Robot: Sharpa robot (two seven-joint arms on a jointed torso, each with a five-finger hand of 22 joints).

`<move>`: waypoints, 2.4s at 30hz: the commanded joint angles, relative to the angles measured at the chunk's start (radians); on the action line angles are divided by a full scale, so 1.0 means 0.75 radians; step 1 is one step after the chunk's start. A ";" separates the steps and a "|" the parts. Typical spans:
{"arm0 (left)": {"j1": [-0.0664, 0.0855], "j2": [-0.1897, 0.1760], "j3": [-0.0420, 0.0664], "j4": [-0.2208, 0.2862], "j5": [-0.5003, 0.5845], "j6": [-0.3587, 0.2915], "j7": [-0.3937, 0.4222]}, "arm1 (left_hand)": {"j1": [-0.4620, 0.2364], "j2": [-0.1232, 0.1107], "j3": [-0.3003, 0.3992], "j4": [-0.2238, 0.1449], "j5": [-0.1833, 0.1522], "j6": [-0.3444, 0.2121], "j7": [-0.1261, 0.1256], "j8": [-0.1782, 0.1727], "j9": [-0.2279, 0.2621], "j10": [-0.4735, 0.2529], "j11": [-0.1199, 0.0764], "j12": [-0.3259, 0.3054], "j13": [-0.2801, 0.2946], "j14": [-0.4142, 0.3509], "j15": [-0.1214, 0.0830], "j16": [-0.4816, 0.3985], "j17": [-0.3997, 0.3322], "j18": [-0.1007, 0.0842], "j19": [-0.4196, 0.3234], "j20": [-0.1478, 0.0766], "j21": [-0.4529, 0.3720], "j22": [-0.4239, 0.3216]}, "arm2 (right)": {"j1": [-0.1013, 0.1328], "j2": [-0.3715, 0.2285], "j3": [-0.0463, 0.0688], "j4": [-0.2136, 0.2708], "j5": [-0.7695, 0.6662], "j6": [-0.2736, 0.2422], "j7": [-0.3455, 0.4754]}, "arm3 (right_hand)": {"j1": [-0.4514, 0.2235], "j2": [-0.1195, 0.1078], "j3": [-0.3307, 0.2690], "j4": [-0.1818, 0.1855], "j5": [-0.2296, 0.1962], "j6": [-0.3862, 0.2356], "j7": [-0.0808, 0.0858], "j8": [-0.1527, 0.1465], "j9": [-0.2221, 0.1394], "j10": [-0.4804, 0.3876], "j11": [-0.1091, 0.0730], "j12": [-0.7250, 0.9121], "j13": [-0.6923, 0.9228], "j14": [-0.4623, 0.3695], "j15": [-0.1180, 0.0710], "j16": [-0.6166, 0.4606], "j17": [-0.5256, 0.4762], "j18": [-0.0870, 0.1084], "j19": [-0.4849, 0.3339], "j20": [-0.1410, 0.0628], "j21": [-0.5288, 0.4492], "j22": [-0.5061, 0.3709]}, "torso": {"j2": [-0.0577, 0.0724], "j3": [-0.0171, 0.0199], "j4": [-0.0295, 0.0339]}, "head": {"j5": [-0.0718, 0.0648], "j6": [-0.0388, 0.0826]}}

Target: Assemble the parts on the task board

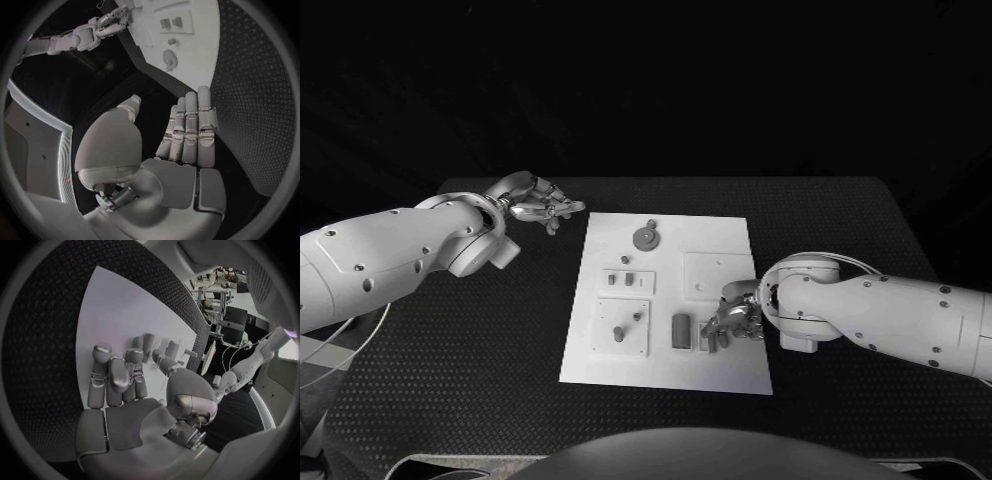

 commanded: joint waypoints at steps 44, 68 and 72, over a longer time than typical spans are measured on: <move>0.001 0.003 0.000 -0.002 0.009 0.009 0.005 | -0.001 0.020 -0.017 0.000 0.000 -0.002 -0.005 0.005 -0.003 0.003 -0.004 0.005 0.002 0.010 -0.001 -0.012 0.003 0.087 0.008 0.000 -0.008 -0.001 | -0.009 -0.067 -0.020 0.011 -0.172 0.049 -0.060 | 0.059 -0.004 -0.005 -0.151 -0.002 -0.004 0.013 -0.015 0.004 0.011 0.001 0.006 0.002 0.004 0.003 0.007 -0.012 0.016 -0.001 -0.002 0.017 0.023 | 0.000 0.0016 -0.0016 | -0.005 -0.004; 0.001 -0.001 0.000 0.002 0.009 0.018 -0.001 | -0.003 0.023 -0.020 0.001 0.000 -0.002 -0.005 0.004 -0.003 0.003 -0.004 0.005 0.002 0.011 -0.001 -0.013 0.003 0.086 0.009 0.000 -0.009 -0.001 | -0.010 -0.041 -0.020 0.113 -0.657 0.037 -0.067 | 0.036 -0.217 0.070 -0.001 -0.002 -0.125 0.057 -0.091 -0.021 -0.019 0.044 0.007 0.008 -0.028 0.040 -0.021 -0.071 0.016 -0.005 -0.007 -0.008 0.015 | 0.000 0.0014 -0.0014 | -0.007 -0.006; 0.001 -0.001 0.000 0.002 0.009 0.019 -0.002 | -0.003 0.023 -0.021 0.001 0.000 -0.002 -0.005 0.004 -0.004 0.003 -0.004 0.005 0.002 0.011 -0.001 -0.014 0.004 0.087 0.009 0.000 -0.009 -0.002 | -0.010 -0.034 -0.021 0.125 -0.656 0.053 -0.067 | 0.060 -0.184 0.068 -0.018 -0.002 -0.123 0.058 -0.090 -0.019 -0.020 0.044 0.010 0.009 -0.028 0.041 -0.019 -0.070 0.016 -0.006 -0.007 -0.005 0.019 | 0.000 0.0015 -0.0010 | -0.007 -0.007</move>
